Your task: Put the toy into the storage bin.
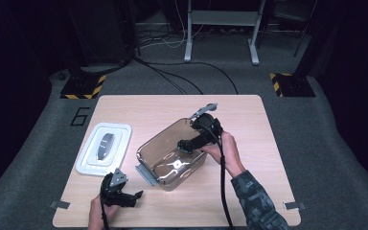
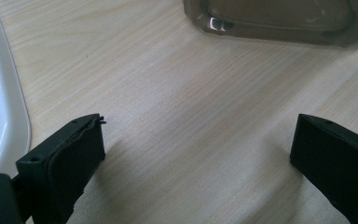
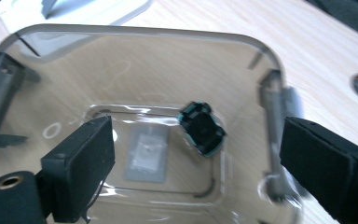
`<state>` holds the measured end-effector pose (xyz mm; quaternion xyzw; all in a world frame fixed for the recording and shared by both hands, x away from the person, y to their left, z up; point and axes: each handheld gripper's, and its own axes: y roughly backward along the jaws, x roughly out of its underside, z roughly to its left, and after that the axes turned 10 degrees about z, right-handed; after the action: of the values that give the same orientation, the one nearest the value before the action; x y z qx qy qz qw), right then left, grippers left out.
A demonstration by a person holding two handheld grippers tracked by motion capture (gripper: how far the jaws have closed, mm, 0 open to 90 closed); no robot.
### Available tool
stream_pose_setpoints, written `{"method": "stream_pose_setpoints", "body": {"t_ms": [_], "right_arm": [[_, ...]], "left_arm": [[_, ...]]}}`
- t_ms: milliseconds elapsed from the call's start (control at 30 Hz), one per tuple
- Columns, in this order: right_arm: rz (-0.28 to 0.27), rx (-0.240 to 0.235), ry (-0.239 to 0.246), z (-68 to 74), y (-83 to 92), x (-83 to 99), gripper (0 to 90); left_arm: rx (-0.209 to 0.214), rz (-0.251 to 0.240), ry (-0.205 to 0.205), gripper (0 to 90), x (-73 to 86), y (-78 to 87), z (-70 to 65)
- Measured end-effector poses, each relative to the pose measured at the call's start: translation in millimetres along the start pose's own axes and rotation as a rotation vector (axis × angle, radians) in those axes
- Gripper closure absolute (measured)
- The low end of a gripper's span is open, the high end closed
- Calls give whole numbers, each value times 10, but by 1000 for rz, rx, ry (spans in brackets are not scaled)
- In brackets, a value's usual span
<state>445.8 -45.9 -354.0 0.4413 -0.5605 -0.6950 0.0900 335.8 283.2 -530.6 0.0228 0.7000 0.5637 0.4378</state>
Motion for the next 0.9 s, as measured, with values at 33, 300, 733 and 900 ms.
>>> {"method": "stream_pose_setpoints", "body": {"t_ms": [33,300,733,900], "right_arm": [[-8,3,-12,-23,23,39,73],[-67,49,-60,-186,172,359,16],[-120,82,-172,-384,180,863,1],[-132,78,-199,-412,121,1057,3]], "left_arm": [[1,0,0,25,0,0,1],[7,3,0,25,-2,1,6],[7,1,1,25,-3,-3,10],[8,1,3,25,-3,-4,8]]}}
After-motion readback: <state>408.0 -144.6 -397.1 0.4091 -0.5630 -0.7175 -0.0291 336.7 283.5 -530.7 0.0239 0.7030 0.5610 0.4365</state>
